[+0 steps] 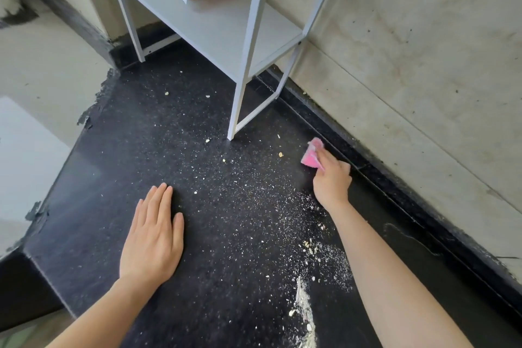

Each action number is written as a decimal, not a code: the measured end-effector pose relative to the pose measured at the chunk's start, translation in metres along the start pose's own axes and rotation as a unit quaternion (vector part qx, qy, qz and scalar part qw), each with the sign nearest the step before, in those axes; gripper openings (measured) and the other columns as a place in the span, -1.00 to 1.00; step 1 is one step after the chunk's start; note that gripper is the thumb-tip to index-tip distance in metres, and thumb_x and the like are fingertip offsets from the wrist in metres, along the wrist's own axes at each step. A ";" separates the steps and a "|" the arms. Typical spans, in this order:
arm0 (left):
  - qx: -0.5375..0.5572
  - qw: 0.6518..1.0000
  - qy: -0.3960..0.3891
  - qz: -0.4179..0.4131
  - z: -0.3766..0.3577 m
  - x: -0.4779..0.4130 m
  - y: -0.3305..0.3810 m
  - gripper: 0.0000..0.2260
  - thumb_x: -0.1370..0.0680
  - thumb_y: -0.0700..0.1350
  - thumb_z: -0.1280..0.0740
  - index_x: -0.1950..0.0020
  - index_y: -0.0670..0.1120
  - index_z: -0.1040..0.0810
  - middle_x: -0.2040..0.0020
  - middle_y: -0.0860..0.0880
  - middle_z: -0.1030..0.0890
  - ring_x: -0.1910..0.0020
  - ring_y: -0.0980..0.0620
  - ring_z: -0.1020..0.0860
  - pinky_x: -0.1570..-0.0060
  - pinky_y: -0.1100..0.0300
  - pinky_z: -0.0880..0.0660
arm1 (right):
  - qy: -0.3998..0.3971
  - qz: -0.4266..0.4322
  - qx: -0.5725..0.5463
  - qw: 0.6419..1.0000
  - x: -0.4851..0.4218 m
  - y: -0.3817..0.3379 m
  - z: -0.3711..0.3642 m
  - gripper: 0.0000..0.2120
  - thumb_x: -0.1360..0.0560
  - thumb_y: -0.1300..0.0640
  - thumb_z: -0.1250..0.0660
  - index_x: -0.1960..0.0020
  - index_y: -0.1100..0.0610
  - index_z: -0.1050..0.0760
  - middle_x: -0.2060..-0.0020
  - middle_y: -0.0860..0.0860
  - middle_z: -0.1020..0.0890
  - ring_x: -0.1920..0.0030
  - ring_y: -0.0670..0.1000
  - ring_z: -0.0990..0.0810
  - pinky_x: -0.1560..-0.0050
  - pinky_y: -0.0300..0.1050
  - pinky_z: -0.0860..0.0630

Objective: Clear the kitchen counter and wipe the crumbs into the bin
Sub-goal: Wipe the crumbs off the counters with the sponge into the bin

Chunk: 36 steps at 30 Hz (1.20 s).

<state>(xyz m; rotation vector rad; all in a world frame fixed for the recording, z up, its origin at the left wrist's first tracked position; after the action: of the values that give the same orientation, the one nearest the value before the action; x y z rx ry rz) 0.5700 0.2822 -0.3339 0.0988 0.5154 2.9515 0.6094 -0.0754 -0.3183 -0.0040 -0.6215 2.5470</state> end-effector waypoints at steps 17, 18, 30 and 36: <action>0.000 1.000 -0.016 0.003 -0.003 0.000 -0.003 -0.46 -0.60 0.06 0.09 -0.48 -0.22 -0.20 -0.49 -0.13 -0.26 -0.50 -0.06 -0.15 -0.48 0.18 0.15 | -0.010 -0.047 -0.024 0.999 -0.064 -0.030 -0.005 -0.70 -0.56 0.32 -0.06 0.01 0.04 -0.51 0.16 0.10 -0.54 0.04 0.18 -0.47 0.11 -0.05 -0.31; 0.001 1.000 -0.012 0.003 -0.002 -0.001 -0.003 -0.46 -0.60 0.06 0.08 -0.48 -0.22 -0.21 -0.48 -0.14 -0.27 -0.50 -0.07 -0.16 -0.48 0.20 0.17 | -0.004 -0.045 0.020 0.999 -0.063 -0.034 -0.012 -0.61 -0.55 0.35 -0.04 -0.16 -0.01 -0.49 0.00 0.12 -0.56 -0.09 0.21 -0.42 0.05 -0.03 -0.31; -0.004 1.000 -0.016 0.004 0.000 -0.001 -0.002 -0.45 -0.59 0.05 0.08 -0.47 -0.25 -0.23 -0.48 -0.16 -0.27 -0.50 -0.09 -0.16 -0.49 0.07 0.02 | -0.224 -0.042 -0.284 0.931 0.011 -0.076 -0.035 -0.61 -0.39 0.46 -0.22 -0.12 0.20 -0.61 0.09 -0.03 -0.65 0.08 -0.13 -0.58 0.14 -0.41 -0.45; 0.000 1.000 -0.019 0.004 -0.001 -0.001 -0.002 -0.45 -0.59 0.05 0.06 -0.46 -0.25 -0.25 -0.46 -0.17 -0.31 -0.48 -0.09 -0.21 -0.47 0.11 0.03 | -0.035 -0.097 -0.126 0.987 -0.070 -0.064 -0.020 -0.68 -0.58 0.19 -0.14 -0.26 0.02 -0.52 -0.03 0.12 -0.56 -0.03 0.11 -0.48 0.00 -0.04 -0.39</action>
<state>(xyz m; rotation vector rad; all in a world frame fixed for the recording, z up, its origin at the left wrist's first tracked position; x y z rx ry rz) 0.5710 0.2837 -0.3354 0.1563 0.5103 2.9506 0.7028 -0.0517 -0.3172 0.0558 -0.9211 2.2762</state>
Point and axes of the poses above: each hand's wrist, its own x-axis away from the middle knuckle, its own z-axis out of the back of the hand, y = z × x, the point moved 10 cm from there along -x, towards the middle knuckle
